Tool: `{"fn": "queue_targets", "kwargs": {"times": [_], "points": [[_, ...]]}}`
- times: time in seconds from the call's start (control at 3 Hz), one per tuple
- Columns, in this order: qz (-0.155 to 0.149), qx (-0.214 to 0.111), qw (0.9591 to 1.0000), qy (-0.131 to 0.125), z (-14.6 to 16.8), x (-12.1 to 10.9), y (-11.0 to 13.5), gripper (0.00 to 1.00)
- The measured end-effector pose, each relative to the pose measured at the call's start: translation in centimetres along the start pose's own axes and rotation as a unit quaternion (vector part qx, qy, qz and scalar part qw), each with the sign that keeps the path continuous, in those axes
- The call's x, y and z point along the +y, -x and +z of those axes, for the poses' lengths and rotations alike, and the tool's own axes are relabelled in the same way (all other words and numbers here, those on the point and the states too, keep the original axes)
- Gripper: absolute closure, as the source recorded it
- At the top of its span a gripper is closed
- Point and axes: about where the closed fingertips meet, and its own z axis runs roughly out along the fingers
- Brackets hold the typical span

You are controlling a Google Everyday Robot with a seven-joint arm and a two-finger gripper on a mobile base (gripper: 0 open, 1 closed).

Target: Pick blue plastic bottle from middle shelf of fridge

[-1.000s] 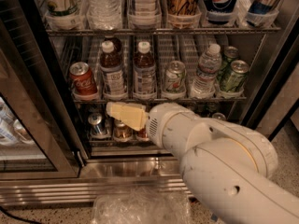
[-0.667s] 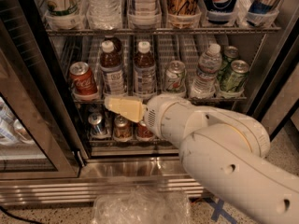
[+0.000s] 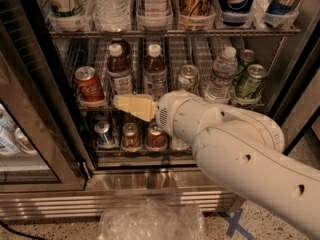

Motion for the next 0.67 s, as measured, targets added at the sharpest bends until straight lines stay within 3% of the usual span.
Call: {"fn": "queue_targets", "kwargs": {"times": [0.67], "points": [[-0.035, -0.007, 0.9992, -0.016, -0.83, -0.75, -1.17, 0.00]]}}
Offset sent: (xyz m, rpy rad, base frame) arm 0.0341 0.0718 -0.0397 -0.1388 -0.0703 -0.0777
